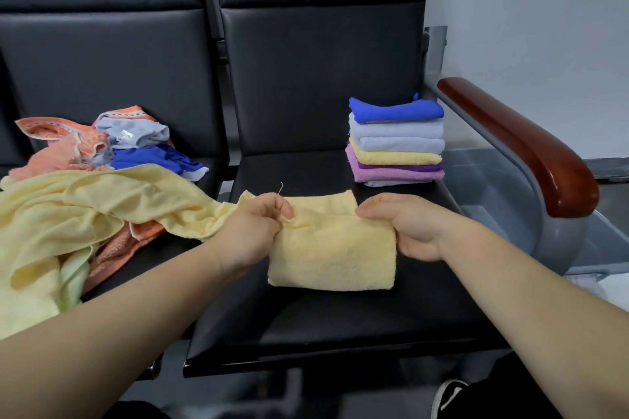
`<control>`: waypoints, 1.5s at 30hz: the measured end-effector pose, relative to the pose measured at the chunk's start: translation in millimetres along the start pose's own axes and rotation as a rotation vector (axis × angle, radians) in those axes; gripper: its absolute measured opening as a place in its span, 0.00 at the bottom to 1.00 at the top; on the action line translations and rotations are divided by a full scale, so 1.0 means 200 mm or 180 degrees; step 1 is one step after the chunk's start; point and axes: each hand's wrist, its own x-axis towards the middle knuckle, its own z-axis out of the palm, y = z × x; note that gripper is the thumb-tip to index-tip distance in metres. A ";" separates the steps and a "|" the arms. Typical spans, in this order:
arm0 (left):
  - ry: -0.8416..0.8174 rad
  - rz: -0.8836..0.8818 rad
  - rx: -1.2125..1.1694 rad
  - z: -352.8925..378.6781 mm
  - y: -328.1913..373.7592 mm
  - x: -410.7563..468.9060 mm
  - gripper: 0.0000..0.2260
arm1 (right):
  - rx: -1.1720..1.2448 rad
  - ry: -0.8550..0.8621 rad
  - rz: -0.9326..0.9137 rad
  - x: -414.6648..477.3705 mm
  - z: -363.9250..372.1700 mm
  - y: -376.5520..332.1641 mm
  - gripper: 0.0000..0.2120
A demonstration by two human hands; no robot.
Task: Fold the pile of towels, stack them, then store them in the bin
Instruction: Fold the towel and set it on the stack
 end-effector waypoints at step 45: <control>0.0624 0.0486 0.0450 0.18 0.61 0.73 0.05 | -0.1384 0.1965 -0.1508 0.32 -0.27 -0.55 0.08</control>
